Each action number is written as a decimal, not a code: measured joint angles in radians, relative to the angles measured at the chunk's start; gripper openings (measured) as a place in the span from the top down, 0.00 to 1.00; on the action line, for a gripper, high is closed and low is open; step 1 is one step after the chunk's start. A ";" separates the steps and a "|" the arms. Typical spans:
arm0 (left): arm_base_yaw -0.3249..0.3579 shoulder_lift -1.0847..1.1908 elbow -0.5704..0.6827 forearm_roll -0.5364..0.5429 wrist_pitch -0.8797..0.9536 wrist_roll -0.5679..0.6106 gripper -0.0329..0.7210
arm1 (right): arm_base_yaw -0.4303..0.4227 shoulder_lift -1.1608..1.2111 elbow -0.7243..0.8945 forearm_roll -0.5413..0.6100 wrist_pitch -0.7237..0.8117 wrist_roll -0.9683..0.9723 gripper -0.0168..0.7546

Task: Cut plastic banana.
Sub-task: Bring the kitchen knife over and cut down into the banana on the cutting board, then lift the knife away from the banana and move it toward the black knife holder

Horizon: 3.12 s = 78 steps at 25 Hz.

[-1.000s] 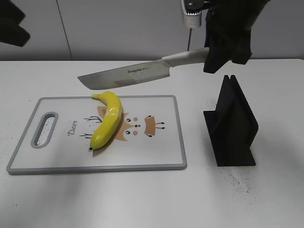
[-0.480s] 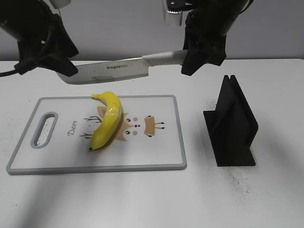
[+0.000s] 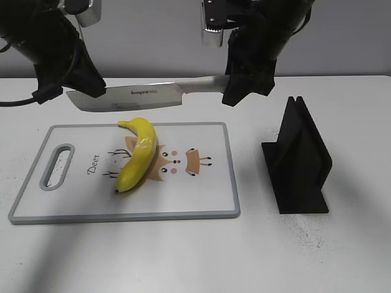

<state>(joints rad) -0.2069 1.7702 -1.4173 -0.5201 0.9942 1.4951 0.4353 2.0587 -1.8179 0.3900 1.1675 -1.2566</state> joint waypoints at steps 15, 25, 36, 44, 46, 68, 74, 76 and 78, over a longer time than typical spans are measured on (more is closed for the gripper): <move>0.000 0.069 0.000 0.024 -0.046 0.008 0.97 | -0.003 0.028 -0.006 0.042 -0.073 -0.043 0.77; 0.001 0.267 -0.011 0.006 -0.151 0.012 0.97 | -0.008 0.254 -0.021 0.005 -0.113 -0.024 0.77; -0.003 0.253 -0.016 -0.005 -0.169 0.002 0.95 | -0.005 0.254 -0.075 -0.036 -0.059 0.037 0.77; -0.010 0.145 -0.009 -0.008 -0.115 -0.011 0.96 | -0.003 0.140 -0.111 -0.051 0.028 0.052 0.77; -0.010 0.109 -0.009 -0.008 -0.094 -0.013 0.96 | -0.001 0.113 -0.111 -0.051 0.034 0.052 0.77; -0.001 -0.011 -0.009 -0.060 -0.083 -0.215 0.13 | 0.003 0.045 -0.119 -0.054 0.055 0.068 0.77; 0.050 -0.059 -0.009 -0.014 -0.145 -0.612 0.13 | 0.003 -0.026 -0.119 -0.077 0.057 0.290 0.77; 0.083 -0.070 -0.009 0.015 -0.110 -0.728 0.13 | 0.003 -0.043 -0.119 -0.120 0.057 0.434 0.77; 0.112 -0.079 -0.009 0.051 -0.069 -0.827 0.14 | 0.003 -0.056 -0.119 -0.181 0.057 0.566 0.77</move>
<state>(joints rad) -0.0948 1.6909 -1.4259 -0.4686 0.9253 0.6685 0.4385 2.0027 -1.9373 0.2093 1.2243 -0.6906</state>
